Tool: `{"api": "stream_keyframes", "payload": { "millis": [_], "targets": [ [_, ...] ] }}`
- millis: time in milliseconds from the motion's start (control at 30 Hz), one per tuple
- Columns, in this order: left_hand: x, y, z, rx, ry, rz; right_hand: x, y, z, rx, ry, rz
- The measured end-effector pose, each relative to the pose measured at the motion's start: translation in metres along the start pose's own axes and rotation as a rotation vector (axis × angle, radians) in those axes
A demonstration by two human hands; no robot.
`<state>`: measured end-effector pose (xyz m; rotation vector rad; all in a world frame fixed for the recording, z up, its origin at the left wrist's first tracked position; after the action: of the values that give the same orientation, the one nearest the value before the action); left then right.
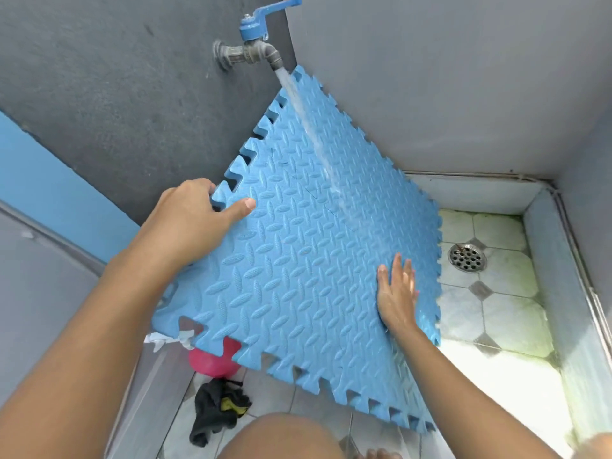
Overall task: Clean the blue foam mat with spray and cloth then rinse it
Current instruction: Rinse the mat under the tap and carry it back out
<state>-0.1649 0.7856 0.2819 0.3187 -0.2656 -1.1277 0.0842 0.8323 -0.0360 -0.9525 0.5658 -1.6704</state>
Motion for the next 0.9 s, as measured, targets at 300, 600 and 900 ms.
{"api": "stream_keyframes", "payload": {
  "millis": [300, 600, 900],
  "targets": [
    [-0.005, 0.003, -0.013, 0.008, 0.158, -0.07, -0.058, -0.234, 0.006, -0.198, -0.069, 0.499],
    [-0.002, -0.008, -0.016, 0.083, 0.256, -0.257, -0.185, -0.305, 0.017, -0.158, -0.036, 0.595],
    [-0.002, -0.01, -0.018, 0.127, 0.286, -0.289, -0.215, -0.003, 0.022, -0.063, 0.12, -0.127]
  ]
}}
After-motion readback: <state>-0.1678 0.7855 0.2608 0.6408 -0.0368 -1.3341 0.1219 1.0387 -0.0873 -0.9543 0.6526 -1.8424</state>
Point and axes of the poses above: each hand's wrist, its own x-axis away from the middle knuckle, its own z-axis out of the back of the hand, y = z × x, the point moved 1 cm from there along -x, towards the middle knuckle, and after that the axes turned 5 degrees about x, right-handed, at the moved point
